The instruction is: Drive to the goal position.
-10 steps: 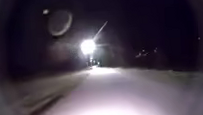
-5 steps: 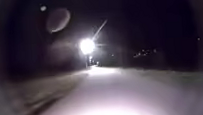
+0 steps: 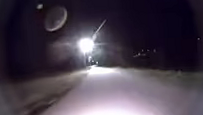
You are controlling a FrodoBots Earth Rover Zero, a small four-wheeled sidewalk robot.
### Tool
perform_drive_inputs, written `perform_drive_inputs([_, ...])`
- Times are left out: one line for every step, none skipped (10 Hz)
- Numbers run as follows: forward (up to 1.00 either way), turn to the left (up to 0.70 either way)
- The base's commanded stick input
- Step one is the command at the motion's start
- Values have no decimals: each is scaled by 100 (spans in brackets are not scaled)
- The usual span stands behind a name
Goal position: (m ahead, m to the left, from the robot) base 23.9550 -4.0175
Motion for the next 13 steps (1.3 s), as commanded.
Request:
perform_drive_inputs([70,0])
perform_drive_inputs([70,0])
perform_drive_inputs([70,0])
perform_drive_inputs([70,0])
perform_drive_inputs([70,0])
perform_drive_inputs([70,0])
perform_drive_inputs([70,0])
perform_drive_inputs([70,0])
perform_drive_inputs([70,0])
perform_drive_inputs([70,2])
perform_drive_inputs([70,14])
perform_drive_inputs([70,14])
perform_drive_inputs([70,14])
